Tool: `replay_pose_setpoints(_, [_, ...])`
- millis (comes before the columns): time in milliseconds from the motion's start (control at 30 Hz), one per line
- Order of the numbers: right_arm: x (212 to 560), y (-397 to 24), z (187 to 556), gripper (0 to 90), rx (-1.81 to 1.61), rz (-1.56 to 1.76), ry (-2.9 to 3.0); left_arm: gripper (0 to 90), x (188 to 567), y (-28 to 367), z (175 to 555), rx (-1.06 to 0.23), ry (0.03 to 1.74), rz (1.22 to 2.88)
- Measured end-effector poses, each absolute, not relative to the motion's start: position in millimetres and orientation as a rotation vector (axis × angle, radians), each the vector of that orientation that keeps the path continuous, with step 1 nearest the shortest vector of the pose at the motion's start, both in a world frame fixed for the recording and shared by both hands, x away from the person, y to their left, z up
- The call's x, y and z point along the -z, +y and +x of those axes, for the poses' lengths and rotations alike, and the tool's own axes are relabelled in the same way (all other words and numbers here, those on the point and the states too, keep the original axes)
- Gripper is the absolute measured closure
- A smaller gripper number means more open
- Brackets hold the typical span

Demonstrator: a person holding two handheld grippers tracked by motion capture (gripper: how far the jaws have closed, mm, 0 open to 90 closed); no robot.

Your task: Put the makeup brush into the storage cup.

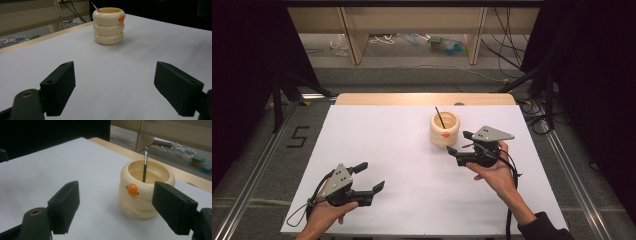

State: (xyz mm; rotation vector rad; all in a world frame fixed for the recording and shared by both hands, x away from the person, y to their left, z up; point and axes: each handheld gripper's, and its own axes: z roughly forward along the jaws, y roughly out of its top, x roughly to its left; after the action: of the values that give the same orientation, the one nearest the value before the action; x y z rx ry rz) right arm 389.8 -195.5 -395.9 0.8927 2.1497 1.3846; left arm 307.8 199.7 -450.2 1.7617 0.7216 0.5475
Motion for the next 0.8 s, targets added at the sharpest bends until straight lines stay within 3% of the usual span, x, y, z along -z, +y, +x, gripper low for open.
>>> replay_pose_setpoints(267, [400, -203, 381, 17.8, -1.417, 0.898, 2.139, 17.2, 450, 200, 308, -0.550, 0.721, 1.762])
replay_pose_setpoints(800, [409, -214, 362, 16.5, -1.464, 0.901, 2.133, 17.2, 450, 200, 308, -0.552, 0.719, 1.762])
